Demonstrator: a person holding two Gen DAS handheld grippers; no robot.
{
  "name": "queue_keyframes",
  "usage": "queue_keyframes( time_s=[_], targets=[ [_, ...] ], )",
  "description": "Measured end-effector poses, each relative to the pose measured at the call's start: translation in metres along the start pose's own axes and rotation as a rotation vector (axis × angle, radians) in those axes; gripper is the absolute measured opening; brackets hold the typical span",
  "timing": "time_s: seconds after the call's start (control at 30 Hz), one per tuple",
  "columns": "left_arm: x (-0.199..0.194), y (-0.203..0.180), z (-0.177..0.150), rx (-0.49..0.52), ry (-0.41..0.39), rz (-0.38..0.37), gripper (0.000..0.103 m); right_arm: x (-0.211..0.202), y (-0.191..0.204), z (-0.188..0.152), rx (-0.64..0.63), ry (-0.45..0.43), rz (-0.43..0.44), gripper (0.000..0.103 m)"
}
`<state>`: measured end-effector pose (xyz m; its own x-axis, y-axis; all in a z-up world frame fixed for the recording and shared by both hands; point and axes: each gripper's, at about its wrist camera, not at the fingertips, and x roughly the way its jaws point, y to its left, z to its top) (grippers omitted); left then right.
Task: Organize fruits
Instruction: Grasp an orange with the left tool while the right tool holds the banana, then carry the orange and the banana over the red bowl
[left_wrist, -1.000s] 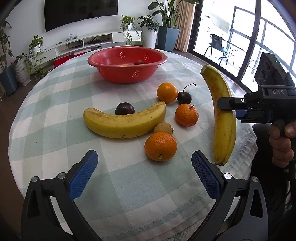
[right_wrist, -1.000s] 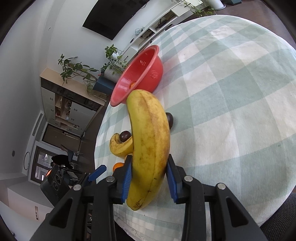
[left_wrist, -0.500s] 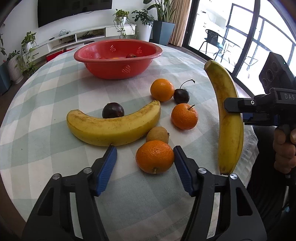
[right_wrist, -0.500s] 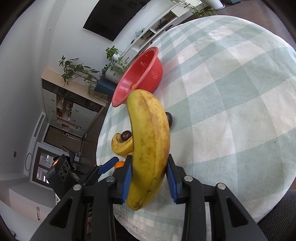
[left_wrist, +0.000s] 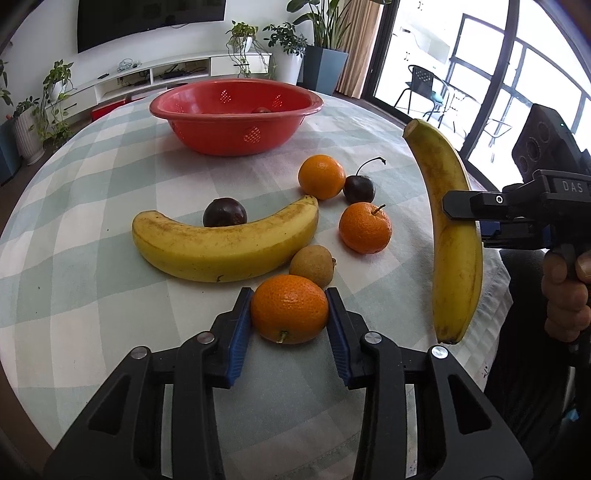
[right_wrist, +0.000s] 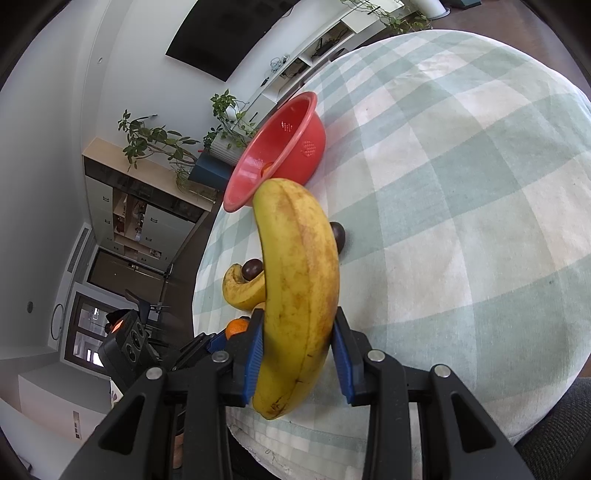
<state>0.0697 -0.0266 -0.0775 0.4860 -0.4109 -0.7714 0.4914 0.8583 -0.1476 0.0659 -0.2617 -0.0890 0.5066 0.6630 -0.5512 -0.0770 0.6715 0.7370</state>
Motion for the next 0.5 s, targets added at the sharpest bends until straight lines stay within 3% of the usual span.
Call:
queue_keyframes(
  time_s=[0.23, 0.5],
  targets=[
    [-0.024, 0.009, -0.001, -0.036, -0.039, -0.017, 0.036, -0.002, 0.005, 0.002, -0.009, -0.009, 0.008, 0.037],
    [-0.063, 0.024, 0.036, -0.034, -0.129, -0.014, 0.036, -0.014, 0.011, 0.014, -0.031, -0.041, 0.004, 0.037]
  ],
)
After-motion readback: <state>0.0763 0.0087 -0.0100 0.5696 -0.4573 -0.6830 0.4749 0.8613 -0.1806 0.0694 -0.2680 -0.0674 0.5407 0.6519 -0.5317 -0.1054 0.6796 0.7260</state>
